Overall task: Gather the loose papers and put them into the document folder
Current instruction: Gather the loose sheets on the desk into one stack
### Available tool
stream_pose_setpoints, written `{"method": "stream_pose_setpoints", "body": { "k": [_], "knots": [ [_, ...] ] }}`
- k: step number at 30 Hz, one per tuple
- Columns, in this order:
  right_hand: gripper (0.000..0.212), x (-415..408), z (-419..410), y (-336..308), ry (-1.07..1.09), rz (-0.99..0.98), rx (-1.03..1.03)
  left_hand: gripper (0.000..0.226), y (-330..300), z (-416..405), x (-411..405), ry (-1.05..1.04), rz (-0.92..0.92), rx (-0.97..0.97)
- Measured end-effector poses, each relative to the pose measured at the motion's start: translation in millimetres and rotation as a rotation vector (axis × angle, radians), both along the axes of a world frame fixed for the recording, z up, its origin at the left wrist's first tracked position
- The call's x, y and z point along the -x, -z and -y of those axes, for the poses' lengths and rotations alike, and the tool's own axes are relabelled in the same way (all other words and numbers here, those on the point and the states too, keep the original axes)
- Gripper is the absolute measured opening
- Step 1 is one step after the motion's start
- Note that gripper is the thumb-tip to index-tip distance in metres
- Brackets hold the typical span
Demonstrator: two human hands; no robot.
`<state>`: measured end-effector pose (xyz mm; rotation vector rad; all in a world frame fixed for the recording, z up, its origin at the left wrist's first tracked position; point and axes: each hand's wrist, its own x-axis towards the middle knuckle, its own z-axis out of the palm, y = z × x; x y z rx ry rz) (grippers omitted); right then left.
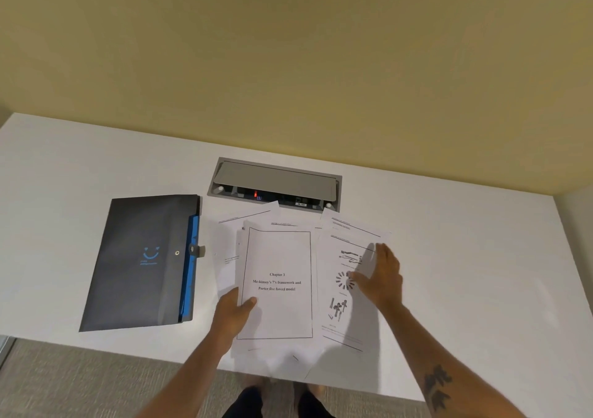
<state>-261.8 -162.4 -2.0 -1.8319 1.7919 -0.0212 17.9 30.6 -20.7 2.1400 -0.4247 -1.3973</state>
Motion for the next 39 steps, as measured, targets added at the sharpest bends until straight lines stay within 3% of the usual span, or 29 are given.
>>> {"method": "stream_pose_setpoints", "body": {
  "k": [4,8,14,20,33,35,38,39],
  "knots": [
    [0.143,22.1,19.3,2.4,-0.141,-0.178,-0.085,0.045,-0.1,-27.0,-0.9,-0.042,0.031,-0.064],
    [0.146,29.6,25.4,6.6,-0.251,-0.244,-0.159,0.042,-2.5,-52.6,1.6,-0.067,0.037,-0.122],
    [0.125,30.9,12.1,11.4,-0.284,-0.193,-0.118,0.034,-11.3,-69.7,5.7,-0.131,0.011,-0.121],
    [0.101,28.8,-11.3,13.1,-0.157,-0.059,0.065,0.030,-15.8,-68.9,12.5,-0.134,0.031,-0.120],
    [0.075,31.1,-36.1,14.8,0.421,0.220,0.006,0.032,-24.4,-63.3,24.0,-0.114,0.058,-0.054],
    [0.061,32.9,-35.0,15.9,0.510,0.287,-0.031,0.032,-23.3,-65.2,25.2,-0.115,0.063,-0.055],
    [0.024,37.8,-34.1,19.8,0.530,0.308,-0.059,0.033,-21.3,-67.8,26.6,-0.124,0.080,-0.048],
    [0.023,40.4,-34.0,20.0,0.532,0.314,-0.049,0.034,-20.9,-68.2,26.8,-0.129,0.083,-0.047]
  ]
}}
